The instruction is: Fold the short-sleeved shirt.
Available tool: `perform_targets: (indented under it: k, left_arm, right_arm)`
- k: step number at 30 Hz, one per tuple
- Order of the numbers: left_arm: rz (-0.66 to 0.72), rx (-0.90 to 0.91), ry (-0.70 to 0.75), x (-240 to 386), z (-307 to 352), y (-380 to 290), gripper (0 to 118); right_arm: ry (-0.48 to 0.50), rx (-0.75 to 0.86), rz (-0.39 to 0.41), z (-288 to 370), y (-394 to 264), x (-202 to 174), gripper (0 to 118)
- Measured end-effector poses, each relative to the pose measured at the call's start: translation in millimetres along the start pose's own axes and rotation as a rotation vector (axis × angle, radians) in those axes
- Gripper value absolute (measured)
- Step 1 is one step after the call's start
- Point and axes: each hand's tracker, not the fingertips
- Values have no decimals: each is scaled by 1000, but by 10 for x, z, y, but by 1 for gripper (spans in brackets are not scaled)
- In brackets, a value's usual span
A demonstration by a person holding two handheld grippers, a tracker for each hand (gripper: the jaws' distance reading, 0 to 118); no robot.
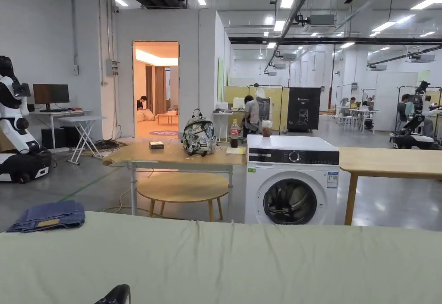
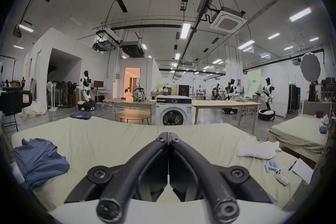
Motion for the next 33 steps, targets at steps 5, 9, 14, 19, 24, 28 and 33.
perform_targets:
  k: [5,9,14,19,24,28,33]
  left_arm:
    - [-42,-2,-2,36,25,-5,0]
    - [-27,4,16,42,33,5,0]
    - [-55,-24,6,47,-3,-10,0]
    - [-31,-4,6,17,26,-2,0]
    - [-42,13,15,25,37,21,0]
    - [-50,-2,-17,34,17,-16,0]
    - [-63,18,11,45,31,-12,0]
  right_arm:
    - [-20,-14,1,-13,-26,29,0]
    - [-16,-23,4,-17,-33,46,0]
    - [-11,-16,25,10,-42,48,0]
    - [-5,-5,54,26,-38,17,0]
    - [-1,-15,18,8,-7,67,0]
    - [8,-16,-2,23,0,96,0]
    - [14,-13,26,32,3,47,0]
